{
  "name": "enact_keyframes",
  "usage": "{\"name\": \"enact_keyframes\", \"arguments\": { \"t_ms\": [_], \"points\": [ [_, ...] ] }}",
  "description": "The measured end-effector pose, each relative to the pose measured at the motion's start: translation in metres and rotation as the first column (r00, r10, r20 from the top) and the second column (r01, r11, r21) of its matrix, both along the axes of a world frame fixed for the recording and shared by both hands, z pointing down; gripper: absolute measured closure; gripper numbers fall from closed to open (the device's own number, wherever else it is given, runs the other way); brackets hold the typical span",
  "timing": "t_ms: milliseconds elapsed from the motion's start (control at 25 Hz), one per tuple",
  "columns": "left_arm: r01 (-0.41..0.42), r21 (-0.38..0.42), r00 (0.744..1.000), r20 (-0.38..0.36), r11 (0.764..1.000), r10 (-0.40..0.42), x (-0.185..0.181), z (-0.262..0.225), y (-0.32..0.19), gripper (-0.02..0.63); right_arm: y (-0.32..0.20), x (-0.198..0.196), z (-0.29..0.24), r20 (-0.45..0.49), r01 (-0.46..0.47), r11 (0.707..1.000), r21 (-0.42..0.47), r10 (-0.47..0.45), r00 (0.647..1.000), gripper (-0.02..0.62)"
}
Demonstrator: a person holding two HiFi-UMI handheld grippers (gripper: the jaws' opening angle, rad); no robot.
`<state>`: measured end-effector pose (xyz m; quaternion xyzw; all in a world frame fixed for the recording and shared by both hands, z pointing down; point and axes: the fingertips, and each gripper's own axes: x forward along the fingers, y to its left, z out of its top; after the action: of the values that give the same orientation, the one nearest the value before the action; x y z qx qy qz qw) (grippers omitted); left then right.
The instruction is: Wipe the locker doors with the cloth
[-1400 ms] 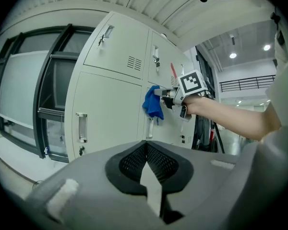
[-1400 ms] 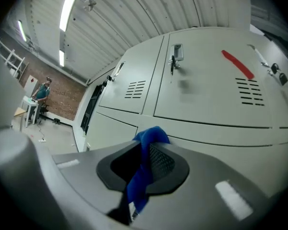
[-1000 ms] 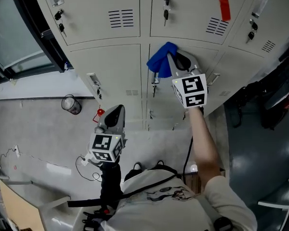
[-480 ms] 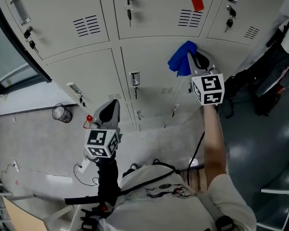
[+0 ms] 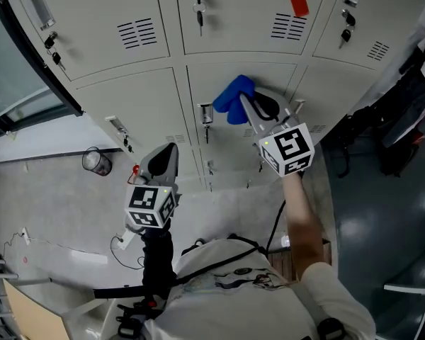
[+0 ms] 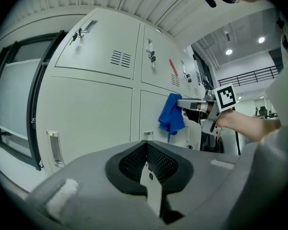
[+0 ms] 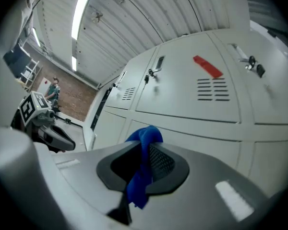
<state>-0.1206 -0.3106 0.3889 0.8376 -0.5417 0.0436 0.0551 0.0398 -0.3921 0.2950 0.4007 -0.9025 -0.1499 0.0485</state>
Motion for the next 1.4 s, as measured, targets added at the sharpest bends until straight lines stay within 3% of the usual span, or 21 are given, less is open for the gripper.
{"name": "enact_keyframes", "arguments": {
  "t_ms": [200, 400, 560, 720, 960, 1120, 1240, 1400],
  "points": [
    [0.029, 0.006, 1.0, 0.008, 1.0, -0.029, -0.014, -0.004, 0.007, 0.606, -0.008, -0.08, 0.052, -0.024, 0.117, 0.987, -0.11, -0.121, 0.992, 0.557],
    [0.043, 0.005, 0.999, 0.01, 0.999, -0.044, -0.019, -0.004, 0.011, 0.606, -0.033, -0.094, 0.079, -0.077, 0.061, 0.986, -0.153, -0.074, 0.994, 0.557],
    [0.049, 0.004, 0.999, 0.005, 0.999, -0.049, -0.022, -0.003, 0.01, 0.606, -0.036, -0.07, 0.078, -0.11, 0.006, 0.991, -0.136, -0.021, 0.994, 0.557],
    [0.046, 0.007, 0.999, 0.002, 0.999, -0.046, -0.02, -0.004, 0.007, 0.606, -0.044, -0.017, 0.083, -0.13, -0.094, 0.988, -0.119, 0.079, 0.988, 0.558],
    [0.012, 0.0, 1.0, -0.016, 1.0, -0.012, -0.006, -0.001, -0.001, 0.606, -0.054, 0.075, 0.084, -0.147, -0.268, 0.957, -0.107, 0.251, 0.957, 0.557],
    [-0.016, -0.005, 1.0, -0.023, 1.0, 0.016, 0.008, 0.001, -0.005, 0.606, -0.059, 0.116, 0.087, -0.166, -0.341, 0.934, -0.102, 0.322, 0.932, 0.557],
    [-0.032, -0.004, 0.999, -0.019, 0.999, 0.032, 0.015, 0.001, -0.005, 0.606, -0.058, 0.132, 0.089, -0.167, -0.364, 0.926, -0.101, 0.345, 0.924, 0.557],
    [-0.038, -0.007, 0.999, -0.015, 0.999, 0.038, 0.018, 0.001, -0.002, 0.606, -0.04, 0.119, 0.077, -0.121, -0.296, 0.952, -0.084, 0.285, 0.951, 0.557]
  ]
}}
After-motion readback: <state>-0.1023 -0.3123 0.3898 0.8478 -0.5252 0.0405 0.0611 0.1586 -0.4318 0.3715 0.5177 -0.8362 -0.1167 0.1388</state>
